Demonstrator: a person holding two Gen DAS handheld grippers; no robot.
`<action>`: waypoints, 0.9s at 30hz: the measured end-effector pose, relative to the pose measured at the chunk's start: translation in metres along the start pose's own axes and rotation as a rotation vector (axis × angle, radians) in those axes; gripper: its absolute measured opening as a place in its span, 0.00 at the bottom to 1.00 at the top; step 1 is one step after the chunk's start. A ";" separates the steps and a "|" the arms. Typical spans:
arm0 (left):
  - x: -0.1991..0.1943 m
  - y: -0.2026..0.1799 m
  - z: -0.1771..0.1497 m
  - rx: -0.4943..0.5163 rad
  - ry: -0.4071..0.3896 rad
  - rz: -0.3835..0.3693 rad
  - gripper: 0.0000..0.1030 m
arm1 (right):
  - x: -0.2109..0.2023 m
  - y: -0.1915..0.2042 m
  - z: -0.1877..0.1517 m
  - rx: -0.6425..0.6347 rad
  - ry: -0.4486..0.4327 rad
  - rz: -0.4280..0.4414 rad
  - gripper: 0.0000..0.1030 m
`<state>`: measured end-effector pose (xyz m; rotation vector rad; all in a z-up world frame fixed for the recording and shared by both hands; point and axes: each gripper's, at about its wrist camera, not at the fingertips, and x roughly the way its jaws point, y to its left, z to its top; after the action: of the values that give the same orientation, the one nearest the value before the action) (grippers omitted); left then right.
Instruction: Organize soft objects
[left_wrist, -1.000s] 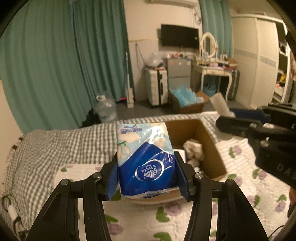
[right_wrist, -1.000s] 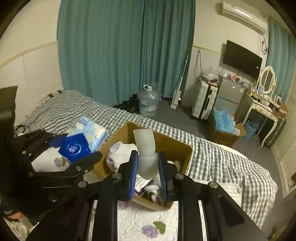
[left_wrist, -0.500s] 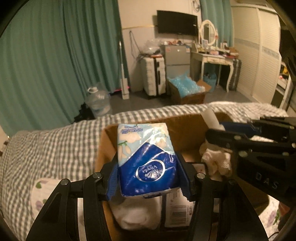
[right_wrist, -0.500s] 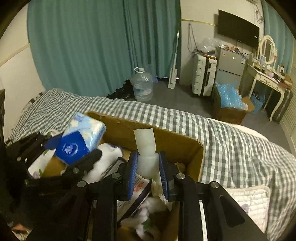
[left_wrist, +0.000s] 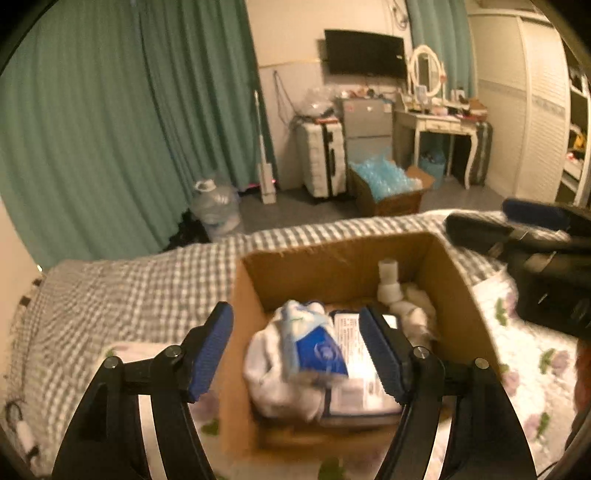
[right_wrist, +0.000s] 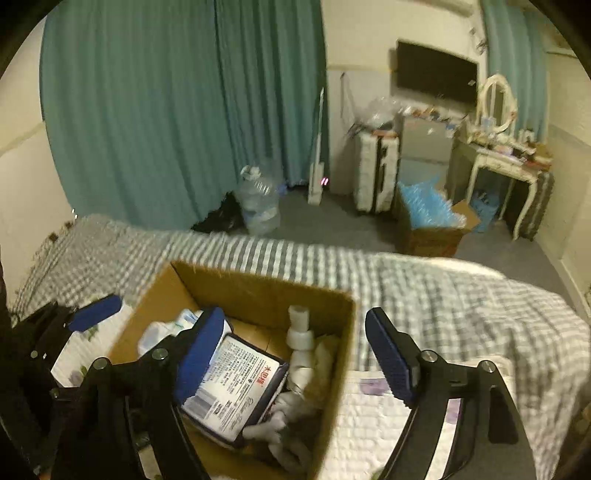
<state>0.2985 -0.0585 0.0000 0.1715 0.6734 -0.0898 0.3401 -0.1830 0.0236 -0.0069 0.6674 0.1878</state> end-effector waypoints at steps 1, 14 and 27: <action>-0.018 0.004 0.003 -0.005 -0.017 0.009 0.70 | -0.021 0.000 0.004 -0.001 -0.029 -0.005 0.80; -0.271 0.054 0.011 -0.119 -0.363 0.011 1.00 | -0.266 0.028 0.016 -0.073 -0.260 -0.093 1.00; -0.340 0.041 -0.059 -0.153 -0.537 0.060 1.00 | -0.404 0.061 -0.067 -0.019 -0.505 -0.043 1.00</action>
<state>0.0039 0.0019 0.1733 0.0153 0.1378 -0.0238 -0.0219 -0.1969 0.2230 0.0080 0.1618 0.1463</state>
